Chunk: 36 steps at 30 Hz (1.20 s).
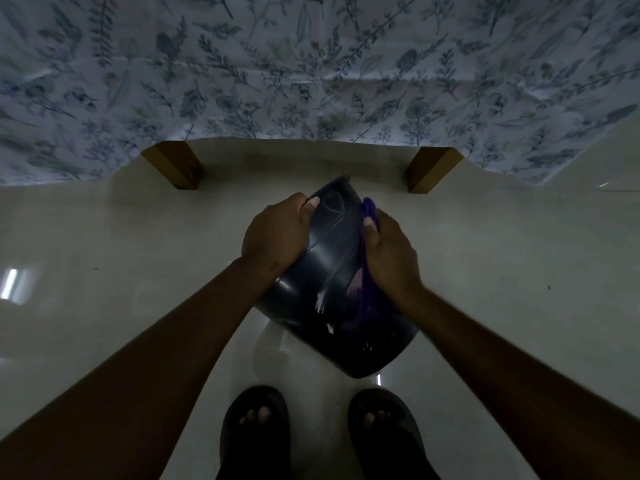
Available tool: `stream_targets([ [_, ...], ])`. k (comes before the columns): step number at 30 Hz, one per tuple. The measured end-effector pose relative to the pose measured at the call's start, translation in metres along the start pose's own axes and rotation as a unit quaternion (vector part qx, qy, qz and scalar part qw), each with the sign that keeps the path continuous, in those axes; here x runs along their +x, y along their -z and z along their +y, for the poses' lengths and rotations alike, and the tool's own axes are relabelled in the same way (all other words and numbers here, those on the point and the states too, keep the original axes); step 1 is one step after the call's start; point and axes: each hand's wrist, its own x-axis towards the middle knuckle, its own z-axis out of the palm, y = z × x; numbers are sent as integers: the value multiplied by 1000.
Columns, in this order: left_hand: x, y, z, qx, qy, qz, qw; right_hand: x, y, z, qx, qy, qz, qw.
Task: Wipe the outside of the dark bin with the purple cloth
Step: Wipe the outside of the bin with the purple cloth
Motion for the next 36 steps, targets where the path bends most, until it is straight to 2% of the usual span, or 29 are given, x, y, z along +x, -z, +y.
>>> stream_targets([
  [2,8,-1,5,18,2,-17,1000,-53,-12,-3,-72,89,12,993],
  [6,19,-2,14,9,-6,-28,1000,-105,-26,5,-212,221,4,952],
  [10,14,0,11,-32,-23,-27,999,-92,-20,2,-137,213,15,967],
  [13,7,-1,8,-34,-27,-17,999,-38,-8,1,-28,119,42,992],
  [15,6,0,5,-26,-19,-16,999,5,1,1,49,38,6,998],
  [17,8,0,4,-20,-1,-25,999,16,2,-1,61,6,-2,998],
  [20,19,-3,8,-17,30,-53,998,-40,-8,-4,-24,88,29,995],
  [23,27,-5,11,-29,30,-69,997,-94,-20,4,-141,210,-16,967],
  [27,27,-5,10,-33,-5,-57,998,-95,-19,13,-139,266,13,954],
  [30,25,0,9,-43,-20,-73,996,-52,-9,4,-71,186,26,980],
  [33,21,1,8,-45,-11,-65,997,18,5,4,80,43,-26,996],
  [35,20,-1,6,-33,7,-59,998,30,8,-1,80,3,-30,996],
  [36,21,-3,6,-24,16,-58,998,18,6,-4,57,11,-16,998],
])
